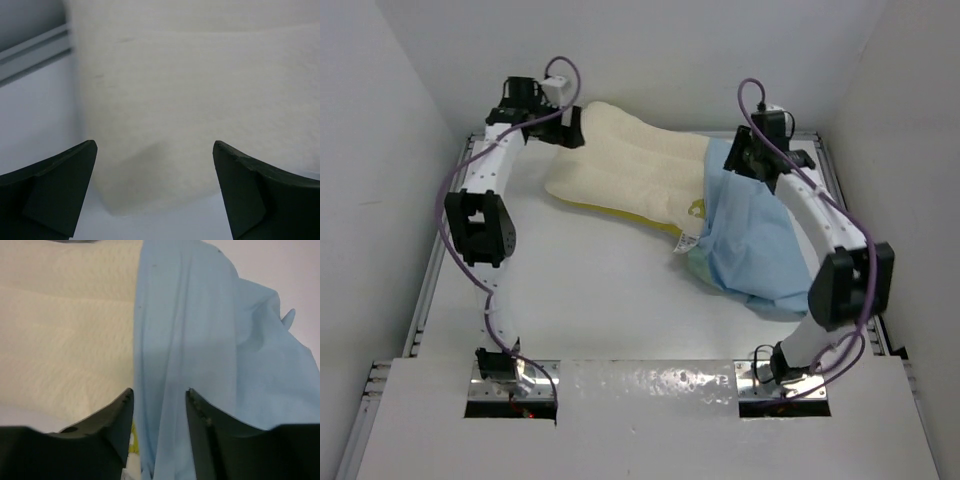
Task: Put the pillow into the pillowcase
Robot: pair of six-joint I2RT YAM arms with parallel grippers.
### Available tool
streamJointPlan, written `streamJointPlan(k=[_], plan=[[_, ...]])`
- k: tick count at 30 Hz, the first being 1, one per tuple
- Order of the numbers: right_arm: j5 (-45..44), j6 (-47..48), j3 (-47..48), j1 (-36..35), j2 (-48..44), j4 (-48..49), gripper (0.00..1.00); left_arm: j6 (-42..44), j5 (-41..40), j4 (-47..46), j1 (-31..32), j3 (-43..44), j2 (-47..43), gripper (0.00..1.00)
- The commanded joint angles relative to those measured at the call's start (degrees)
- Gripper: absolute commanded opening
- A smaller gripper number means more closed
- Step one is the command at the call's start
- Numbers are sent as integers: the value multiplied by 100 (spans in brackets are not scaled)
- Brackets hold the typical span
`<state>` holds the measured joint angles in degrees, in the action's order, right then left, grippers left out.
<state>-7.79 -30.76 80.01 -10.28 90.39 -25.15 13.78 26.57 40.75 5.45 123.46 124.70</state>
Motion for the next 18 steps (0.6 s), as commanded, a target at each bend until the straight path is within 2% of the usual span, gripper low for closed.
streamJointPlan(k=[1,3,5,6,8,9,12,14,15,16,18], plan=[[-389,-315,611,-26,926,-89,48,-27,-853,-296,-237,476,668,100],[-486,-439,787,-26,1521,18,48,177,-1118,-322,-238,539,1036,100],[-521,-509,1182,-26,1954,-8,44,309,-1092,-392,-238,461,1205,100],[-461,-527,1340,-44,2391,-69,39,344,-1057,-575,-246,364,1310,100],[-163,-440,1824,-44,2824,-69,37,476,-996,-804,-247,-99,1337,100],[309,-370,2017,-87,3235,-104,34,537,-735,-988,-247,-259,1302,100],[743,-238,2843,-402,3774,-218,27,844,31,-947,-229,-857,1171,98],[753,52,3231,-649,4074,-237,21,1142,513,-850,-203,-1522,926,83],[901,166,3275,-885,4127,-54,19,1301,681,-728,-176,-1796,794,66],[1146,341,3241,-992,4153,79,19,1503,883,-640,-150,-2121,653,60],[1402,404,3144,-1211,4180,377,19,2459,1358,-185,25,-3079,83,55]])
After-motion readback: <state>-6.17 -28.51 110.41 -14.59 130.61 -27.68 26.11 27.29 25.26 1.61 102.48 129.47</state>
